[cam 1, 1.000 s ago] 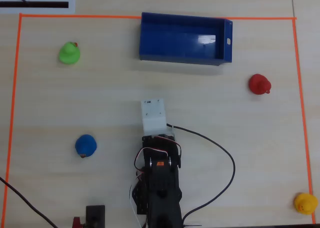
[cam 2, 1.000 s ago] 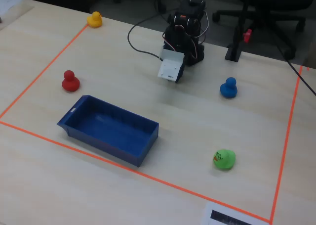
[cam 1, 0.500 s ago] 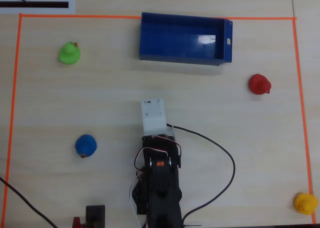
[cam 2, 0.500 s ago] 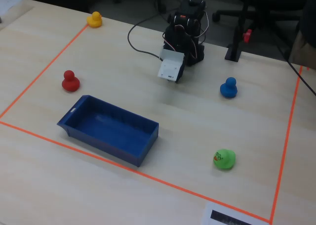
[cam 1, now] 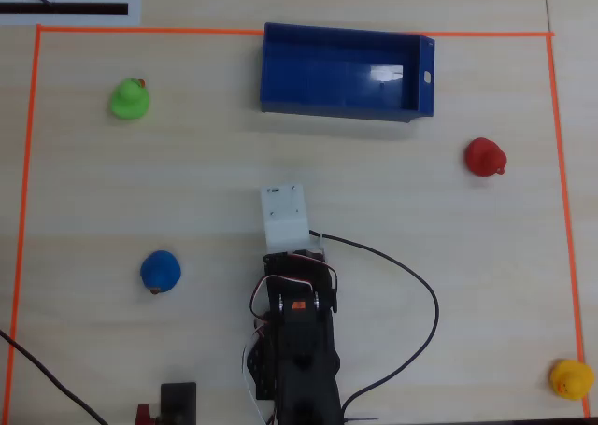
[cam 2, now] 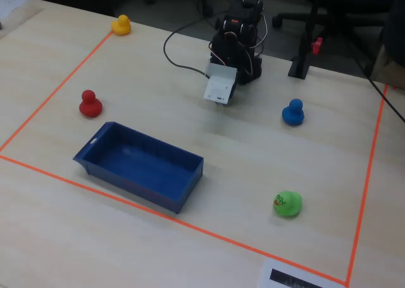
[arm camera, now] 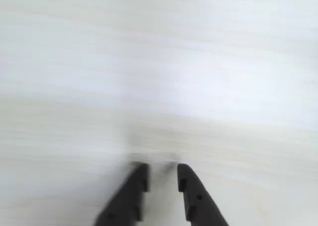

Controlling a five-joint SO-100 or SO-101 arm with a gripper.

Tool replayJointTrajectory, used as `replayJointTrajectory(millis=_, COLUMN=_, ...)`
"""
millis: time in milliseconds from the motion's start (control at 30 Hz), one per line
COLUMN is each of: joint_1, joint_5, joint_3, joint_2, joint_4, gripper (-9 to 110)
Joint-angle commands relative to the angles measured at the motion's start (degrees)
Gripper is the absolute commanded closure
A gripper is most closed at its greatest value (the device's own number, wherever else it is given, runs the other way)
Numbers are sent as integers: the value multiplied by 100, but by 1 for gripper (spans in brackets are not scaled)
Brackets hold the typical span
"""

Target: Grasp green duck and put it into box.

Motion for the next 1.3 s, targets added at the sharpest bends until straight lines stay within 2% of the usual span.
replayJointTrajectory(millis=0, joint_1=-193, joint_5=-26, joint_3=35, joint_2=-9, joint_4=-26, gripper=101)
replayJointTrajectory(millis=167, joint_1=-668, joint_5=18, joint_3=-387, joint_2=-993, joint_4=-1652, gripper=101)
replayJointTrajectory(millis=333, joint_1=-1477, joint_5=-9, joint_3=-2232, joint_2=-2892, joint_4=-2479, gripper=101)
replayJointTrajectory(millis=433, joint_1=-2092, joint_5=580, joint_3=-3428, joint_2=-3999, joint_4=-2909, gripper=101)
replayJointTrajectory(millis=600, joint_1=-2610, joint_5=1556, joint_3=-4869, joint_2=-5730, joint_4=-4544, gripper=99)
replayJointTrajectory(millis=800, joint_1=-2725, joint_5=1740, joint_3=-4825, joint_2=-7110, joint_4=-8191, gripper=83)
replayJointTrajectory(millis=867, joint_1=-2769, joint_5=1644, joint_3=-4772, joint_2=-7550, joint_4=-9000, gripper=79)
replayJointTrajectory(millis=1267, joint_1=-2953, joint_5=1248, joint_3=-5818, joint_2=-10230, joint_4=-11013, gripper=72)
